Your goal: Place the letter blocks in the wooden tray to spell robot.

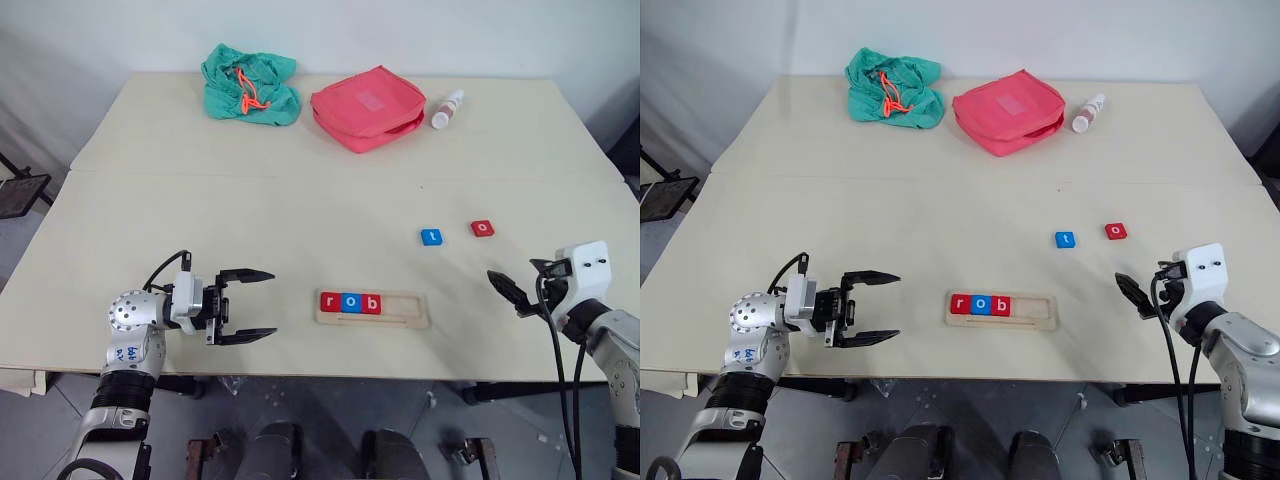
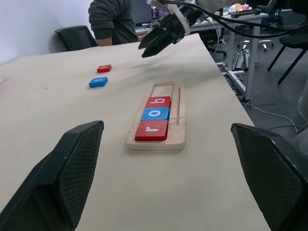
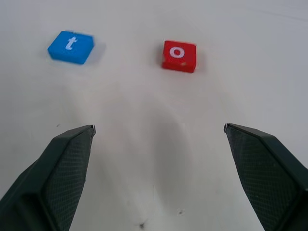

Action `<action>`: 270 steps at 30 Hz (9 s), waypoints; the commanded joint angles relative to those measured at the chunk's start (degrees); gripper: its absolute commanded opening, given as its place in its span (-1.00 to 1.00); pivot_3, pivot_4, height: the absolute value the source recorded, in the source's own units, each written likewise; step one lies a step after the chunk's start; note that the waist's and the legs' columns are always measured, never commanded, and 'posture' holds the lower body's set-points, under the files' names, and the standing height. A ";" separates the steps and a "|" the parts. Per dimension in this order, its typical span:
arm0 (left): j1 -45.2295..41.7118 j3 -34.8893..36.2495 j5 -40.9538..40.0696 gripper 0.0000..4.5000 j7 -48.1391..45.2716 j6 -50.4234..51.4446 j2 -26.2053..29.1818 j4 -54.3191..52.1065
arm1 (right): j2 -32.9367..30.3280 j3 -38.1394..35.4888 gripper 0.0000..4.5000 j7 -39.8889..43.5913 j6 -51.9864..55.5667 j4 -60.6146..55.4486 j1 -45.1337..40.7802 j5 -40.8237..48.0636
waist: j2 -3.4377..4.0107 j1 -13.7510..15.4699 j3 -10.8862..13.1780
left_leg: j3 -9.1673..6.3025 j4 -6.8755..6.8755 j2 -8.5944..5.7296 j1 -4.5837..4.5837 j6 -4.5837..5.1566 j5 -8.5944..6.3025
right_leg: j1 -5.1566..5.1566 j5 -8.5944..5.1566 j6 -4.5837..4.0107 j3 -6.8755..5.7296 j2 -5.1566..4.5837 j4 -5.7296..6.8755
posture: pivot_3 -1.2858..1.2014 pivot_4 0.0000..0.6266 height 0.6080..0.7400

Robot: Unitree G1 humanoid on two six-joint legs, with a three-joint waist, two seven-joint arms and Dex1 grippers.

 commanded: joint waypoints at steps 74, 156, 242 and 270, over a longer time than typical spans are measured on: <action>0.96 0.97 -0.47 1.00 -1.24 0.37 -0.05 -1.85 | 13.75 4.39 -0.35 -20.07 20.82 -28.80 6.74 4.20 | 0.02 -1.10 0.00 | -0.10 -0.12 -0.02 -0.04 -0.01 0.00 | -0.12 0.00 0.00 0.11 0.02 0.10 | 0.03 -0.52 1.00; 9.50 1.23 -0.47 1.00 8.12 1.25 -0.96 -14.63 | -14.56 38.30 -0.36 36.63 2.71 -3.44 -27.35 -7.11 | 0.00 -0.60 0.02 | -0.14 0.03 0.02 -0.02 0.00 0.00 | 0.14 0.00 0.00 -0.06 0.01 -0.26 | 0.03 -0.52 1.00; 8.89 0.83 -0.34 1.00 9.38 0.27 -0.77 -13.56 | -13.76 32.08 -0.99 27.88 0.18 -4.92 -13.05 -6.28 | -0.01 0.03 0.02 | -0.10 0.02 0.03 0.00 0.00 0.00 | 0.12 0.00 0.00 -0.09 0.02 -0.21 | 0.03 -0.52 1.00; 2.82 1.02 -0.07 1.00 5.81 -1.07 -0.84 -4.90 | -3.76 10.48 -0.44 10.21 1.98 -9.48 -3.46 -0.21 | -0.03 0.23 0.01 | -0.09 0.01 0.00 0.00 0.00 0.00 | 0.12 0.00 0.00 -0.11 0.00 -0.15 | 0.03 -0.52 1.00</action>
